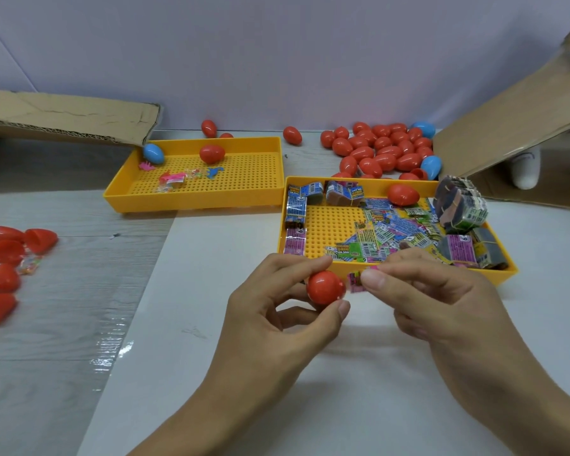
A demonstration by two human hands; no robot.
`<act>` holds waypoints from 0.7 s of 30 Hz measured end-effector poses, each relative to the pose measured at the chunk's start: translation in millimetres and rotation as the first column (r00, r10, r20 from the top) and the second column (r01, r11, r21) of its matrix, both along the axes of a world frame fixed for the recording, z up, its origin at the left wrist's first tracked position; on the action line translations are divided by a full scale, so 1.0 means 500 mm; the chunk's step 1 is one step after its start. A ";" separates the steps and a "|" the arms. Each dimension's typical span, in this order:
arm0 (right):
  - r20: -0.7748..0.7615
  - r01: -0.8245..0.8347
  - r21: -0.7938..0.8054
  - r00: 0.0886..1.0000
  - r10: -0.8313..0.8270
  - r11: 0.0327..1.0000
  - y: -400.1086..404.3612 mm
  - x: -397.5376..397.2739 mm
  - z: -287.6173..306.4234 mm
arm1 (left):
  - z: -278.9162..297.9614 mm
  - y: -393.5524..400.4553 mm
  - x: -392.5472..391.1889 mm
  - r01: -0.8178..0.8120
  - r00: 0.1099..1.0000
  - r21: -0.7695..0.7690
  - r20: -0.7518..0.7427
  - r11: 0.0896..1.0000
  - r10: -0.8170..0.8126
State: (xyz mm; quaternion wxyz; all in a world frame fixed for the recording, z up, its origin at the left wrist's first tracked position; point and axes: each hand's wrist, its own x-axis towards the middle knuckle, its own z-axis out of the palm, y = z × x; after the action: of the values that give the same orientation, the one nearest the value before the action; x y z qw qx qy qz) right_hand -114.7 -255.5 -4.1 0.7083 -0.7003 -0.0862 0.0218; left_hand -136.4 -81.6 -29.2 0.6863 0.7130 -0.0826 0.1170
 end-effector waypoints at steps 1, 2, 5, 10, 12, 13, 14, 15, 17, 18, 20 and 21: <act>0.015 0.004 -0.017 1.000 -0.004 1.000 0.001 -0.001 0.000 | 0.000 -0.001 0.000 0.002 1.000 -0.003 0.001 1.000 -0.002; 0.022 0.003 -0.033 1.000 -0.003 0.999 0.002 -0.002 -0.001 | 0.000 -0.001 -0.001 0.005 1.000 -0.003 0.001 1.000 -0.005; 0.037 -0.004 -0.064 0.999 0.007 0.998 0.005 -0.003 -0.005 | 0.000 0.000 -0.003 0.007 1.000 0.008 0.008 1.000 -0.007; 0.036 -0.033 -0.093 0.999 0.036 0.995 0.002 -0.002 -0.005 | -0.001 0.000 -0.003 0.002 1.000 0.022 0.018 1.000 -0.003; 0.037 -0.036 -0.118 0.998 0.041 0.992 0.002 -0.003 -0.006 | -0.001 0.000 -0.004 -0.002 1.000 0.017 0.024 1.000 0.001; 0.041 -0.032 -0.130 0.998 0.038 0.991 0.002 -0.003 -0.007 | -0.001 0.000 -0.004 -0.007 1.000 0.018 0.026 1.000 0.006; 0.047 -0.032 -0.138 0.998 0.039 0.990 0.002 -0.003 -0.008 | -0.002 0.001 -0.004 -0.012 1.000 0.019 0.027 1.000 0.011; 0.053 -0.035 -0.143 0.998 0.043 0.989 0.002 -0.004 -0.008 | -0.002 0.001 -0.004 -0.015 1.000 0.021 0.027 1.000 0.014; 0.057 -0.035 -0.150 0.997 0.044 0.988 0.003 -0.004 -0.008 | -0.004 0.001 -0.003 -0.016 0.999 0.023 0.030 1.000 0.015; 0.057 -0.030 -0.156 0.998 0.039 0.987 0.003 -0.004 -0.008 | -0.004 0.000 -0.004 -0.017 0.999 0.021 0.034 1.000 0.017; 0.047 -0.019 -0.169 0.999 0.027 0.986 0.003 -0.005 -0.005 | -0.004 -0.001 -0.005 -0.028 0.998 0.011 0.050 1.000 0.028; 0.037 -0.018 -0.171 0.999 0.025 0.985 0.004 -0.006 -0.004 | -0.004 -0.002 -0.006 -0.034 0.998 0.007 0.061 0.999 0.033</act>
State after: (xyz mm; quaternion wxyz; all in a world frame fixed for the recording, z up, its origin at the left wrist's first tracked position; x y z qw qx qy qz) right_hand -118.0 -253.6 -5.9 0.6435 -0.7578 -0.1054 0.0232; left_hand -139.4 -82.5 -31.0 0.6784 0.7133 -0.0920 0.1499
